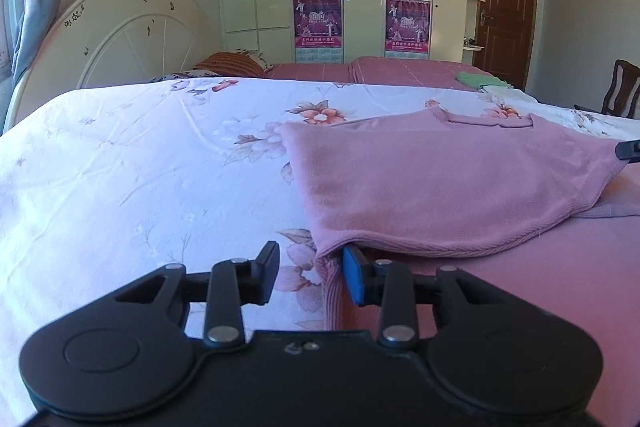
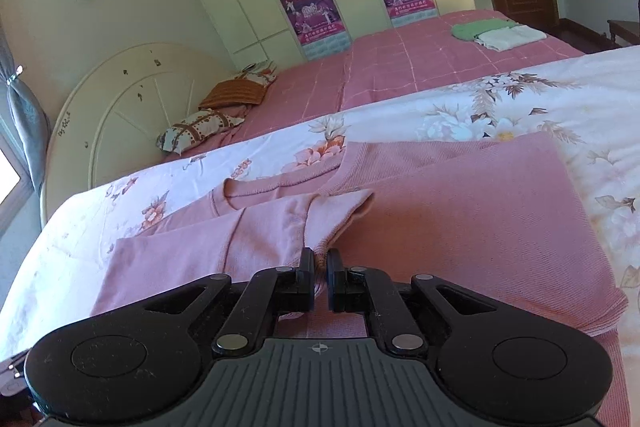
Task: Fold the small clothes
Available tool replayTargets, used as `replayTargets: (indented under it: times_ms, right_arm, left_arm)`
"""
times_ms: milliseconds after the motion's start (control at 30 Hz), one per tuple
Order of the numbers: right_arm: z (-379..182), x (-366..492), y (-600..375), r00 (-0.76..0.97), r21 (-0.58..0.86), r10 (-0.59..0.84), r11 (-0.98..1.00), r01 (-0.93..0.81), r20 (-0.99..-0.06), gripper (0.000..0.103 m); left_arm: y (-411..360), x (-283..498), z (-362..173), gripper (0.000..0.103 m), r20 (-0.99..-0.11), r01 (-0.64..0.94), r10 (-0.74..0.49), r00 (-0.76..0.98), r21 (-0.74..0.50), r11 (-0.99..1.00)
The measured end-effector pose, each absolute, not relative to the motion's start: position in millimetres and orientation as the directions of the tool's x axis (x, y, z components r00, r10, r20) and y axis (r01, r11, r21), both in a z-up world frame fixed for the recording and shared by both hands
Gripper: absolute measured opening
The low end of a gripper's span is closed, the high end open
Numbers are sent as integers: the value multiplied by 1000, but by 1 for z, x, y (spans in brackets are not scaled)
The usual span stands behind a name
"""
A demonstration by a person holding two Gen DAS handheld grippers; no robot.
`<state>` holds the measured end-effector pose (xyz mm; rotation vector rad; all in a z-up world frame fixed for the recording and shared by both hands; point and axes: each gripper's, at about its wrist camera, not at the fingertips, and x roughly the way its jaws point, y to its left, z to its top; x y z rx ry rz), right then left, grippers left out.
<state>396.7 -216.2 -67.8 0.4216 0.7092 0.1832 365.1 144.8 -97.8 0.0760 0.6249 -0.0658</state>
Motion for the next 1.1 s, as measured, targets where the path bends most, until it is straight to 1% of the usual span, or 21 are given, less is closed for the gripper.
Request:
replayTargets:
  times_ms: [133,200,233,300,367,400,433,467,500,533,567,600,633,733,800,867,900,967,1033,1067,1100]
  right_arm:
    - [-70,395,-214,741,434,299,901,-12,-601,5]
    - [-69,395,-215,742,445,306,895,-12,-596,5]
    - [-70,395,-215,740,441,303,897,-10,-600,5]
    - [-73,398,-218,739,440,285,898,17,-611,5]
    - [-79,404,-225,729,463,279,884,58,-625,6]
    - [-83,407,-228,720,485,289,871,75,-631,11]
    - [-87,410,-231,712,493,289,865,92,-640,19]
    - [-91,413,-231,709,491,278,864,110,-648,42]
    - [-94,414,-232,712,492,271,862,120,-648,56]
    - [-98,414,-232,709,506,288,855,112,-643,56]
    - [-101,416,-232,699,518,312,850,97,-643,53]
    - [-101,416,-230,695,517,331,853,69,-638,2]
    - [-101,416,-227,684,505,337,862,53,-647,5]
    - [-83,400,-224,732,477,319,879,10,-602,4]
    - [-74,389,-225,747,480,325,877,-8,-581,4]
    - [-77,382,-223,738,467,319,884,-7,-594,4]
    - [-84,383,-220,725,440,300,898,5,-620,4]
    - [-103,387,-222,673,433,292,900,46,-679,4]
    - [-101,384,-229,685,443,284,894,64,-671,5]
    - [-94,381,-231,700,414,240,906,87,-673,23]
    - [-84,376,-235,737,387,197,917,94,-647,38]
  left_arm:
    - [142,369,-95,31,-585,108,-63,808,41,993]
    - [136,369,-98,35,-595,139,-71,800,69,988]
    - [134,371,-100,33,-598,136,-61,799,82,987]
    - [135,374,-101,33,-600,131,-69,797,60,990]
    - [138,377,-102,22,-605,129,-97,790,10,992]
    - [140,380,-104,9,-619,128,-110,778,-16,992]
    - [143,383,-106,9,-629,121,-120,768,-41,992]
    - [146,384,-108,9,-633,111,-124,765,-60,992]
    - [149,385,-109,9,-632,104,-126,764,-73,992]
    - [153,385,-109,8,-631,98,-133,765,-90,991]
    - [157,384,-108,8,-624,89,-139,769,-110,990]
    - [162,383,-107,8,-614,78,-144,776,-132,988]
    - [166,382,-106,7,-606,69,-146,782,-149,986]
    - [176,380,-105,8,-595,55,-149,790,-172,983]
    - [174,380,-107,8,-603,59,-146,785,-162,985]
    - [171,382,-111,8,-624,64,-138,769,-140,988]
    - [170,382,-112,9,-629,70,-137,765,-130,989]
    - [171,379,-110,17,-648,93,-142,748,-109,990]
    - [175,369,-102,47,-652,82,-120,749,-88,993]
    - [179,362,-95,50,-626,82,-120,771,-89,993]
    - [180,358,-87,50,-604,93,-131,786,-94,991]
